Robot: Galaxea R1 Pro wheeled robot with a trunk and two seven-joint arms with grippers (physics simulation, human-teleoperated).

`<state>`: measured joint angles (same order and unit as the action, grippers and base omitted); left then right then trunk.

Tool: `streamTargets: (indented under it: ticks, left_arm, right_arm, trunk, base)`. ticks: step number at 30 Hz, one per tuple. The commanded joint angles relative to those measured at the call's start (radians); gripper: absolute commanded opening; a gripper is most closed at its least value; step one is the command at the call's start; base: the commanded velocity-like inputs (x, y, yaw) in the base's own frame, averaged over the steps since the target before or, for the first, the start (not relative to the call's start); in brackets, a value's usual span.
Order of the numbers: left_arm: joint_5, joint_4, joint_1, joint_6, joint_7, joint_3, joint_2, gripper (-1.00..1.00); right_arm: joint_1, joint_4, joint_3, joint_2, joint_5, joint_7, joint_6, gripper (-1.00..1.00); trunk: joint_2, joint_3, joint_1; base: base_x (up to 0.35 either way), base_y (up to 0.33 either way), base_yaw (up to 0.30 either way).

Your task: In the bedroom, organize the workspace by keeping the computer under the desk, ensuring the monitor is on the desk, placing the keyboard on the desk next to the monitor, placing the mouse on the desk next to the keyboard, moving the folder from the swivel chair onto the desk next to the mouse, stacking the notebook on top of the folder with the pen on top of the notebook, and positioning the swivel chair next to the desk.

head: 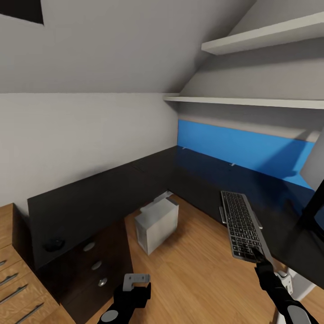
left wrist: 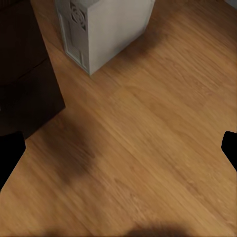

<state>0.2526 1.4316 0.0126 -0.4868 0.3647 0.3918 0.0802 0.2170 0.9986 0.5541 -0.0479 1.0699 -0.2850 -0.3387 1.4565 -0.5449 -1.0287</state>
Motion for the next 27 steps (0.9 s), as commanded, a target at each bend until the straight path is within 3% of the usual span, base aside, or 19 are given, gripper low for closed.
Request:
streamTargets:
  ticks: [1, 8, 9, 16, 27]
  left_arm:
    - [0.010, 0.001, 0.001, -0.003, 0.010, 0.002, 0.000, 1.00]
    - [0.010, 0.001, 0.001, -0.003, 0.010, 0.002, 0.000, 1.00]
    - [0.010, 0.001, 0.001, -0.003, 0.010, 0.002, 0.000, 1.00]
    - [0.010, 0.001, 0.001, -0.003, 0.010, 0.002, 0.000, 1.00]
    - [0.010, 0.000, 0.001, -0.006, 0.010, 0.002, 0.001, 1.00]
  right_arm:
    - [0.001, 0.000, 0.003, 0.000, 0.007, -0.002, -0.008, 1.00]
    - [0.001, 0.000, 0.003, 0.000, 0.007, -0.002, -0.008, 1.00]
    - [0.001, 0.000, 0.003, 0.000, 0.007, -0.002, -0.008, -1.00]
    - [0.001, 0.002, 0.003, 0.000, 0.007, -0.002, -0.009, -1.00]
    - [0.001, 0.041, -0.002, 0.005, 0.008, -0.014, -0.016, -1.00]
  trunk:
    - [0.001, -0.001, 0.000]
    - [0.001, -0.001, 0.000]
    - [0.001, -0.001, 0.000]
    - [0.001, -0.001, 0.000]
    - [-0.076, 0.033, 0.042]
  base:
    - [0.081, 0.000, 0.000]
    - [0.027, 0.000, 0.000]
    - [0.004, 0.000, 0.000]
    - [0.000, 0.000, 0.000]
    - [0.000, 0.000, 0.000]
